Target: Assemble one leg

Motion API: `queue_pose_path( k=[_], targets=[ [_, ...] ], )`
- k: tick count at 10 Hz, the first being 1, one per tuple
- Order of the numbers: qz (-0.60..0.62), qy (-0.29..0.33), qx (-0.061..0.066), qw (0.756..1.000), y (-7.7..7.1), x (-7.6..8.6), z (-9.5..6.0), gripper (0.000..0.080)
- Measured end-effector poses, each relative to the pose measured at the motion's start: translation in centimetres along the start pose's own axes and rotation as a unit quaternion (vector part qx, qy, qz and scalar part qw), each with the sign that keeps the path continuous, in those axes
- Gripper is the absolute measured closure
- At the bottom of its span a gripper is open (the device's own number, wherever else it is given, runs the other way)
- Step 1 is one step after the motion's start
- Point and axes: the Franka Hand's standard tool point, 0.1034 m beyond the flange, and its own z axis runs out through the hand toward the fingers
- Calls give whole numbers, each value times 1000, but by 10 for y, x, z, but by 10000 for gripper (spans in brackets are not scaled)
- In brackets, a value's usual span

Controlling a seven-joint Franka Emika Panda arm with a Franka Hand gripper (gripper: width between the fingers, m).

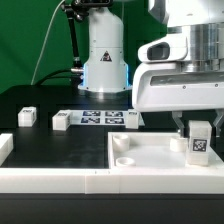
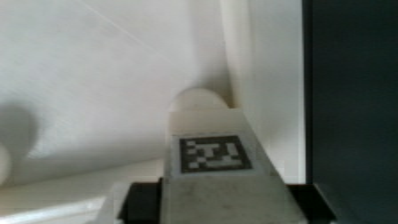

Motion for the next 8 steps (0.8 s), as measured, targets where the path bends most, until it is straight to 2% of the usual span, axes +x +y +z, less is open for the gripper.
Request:
queue_pose_path(
  k=[2, 4, 7, 8],
  targets=[
    [24, 1, 1, 1000, 1, 0, 0, 501],
    [157, 3, 8, 988, 2, -1, 1, 502],
    [338, 3, 22, 941, 2, -2, 2, 502],
    [400, 2, 29, 916, 1, -2, 2, 502]
  ],
)
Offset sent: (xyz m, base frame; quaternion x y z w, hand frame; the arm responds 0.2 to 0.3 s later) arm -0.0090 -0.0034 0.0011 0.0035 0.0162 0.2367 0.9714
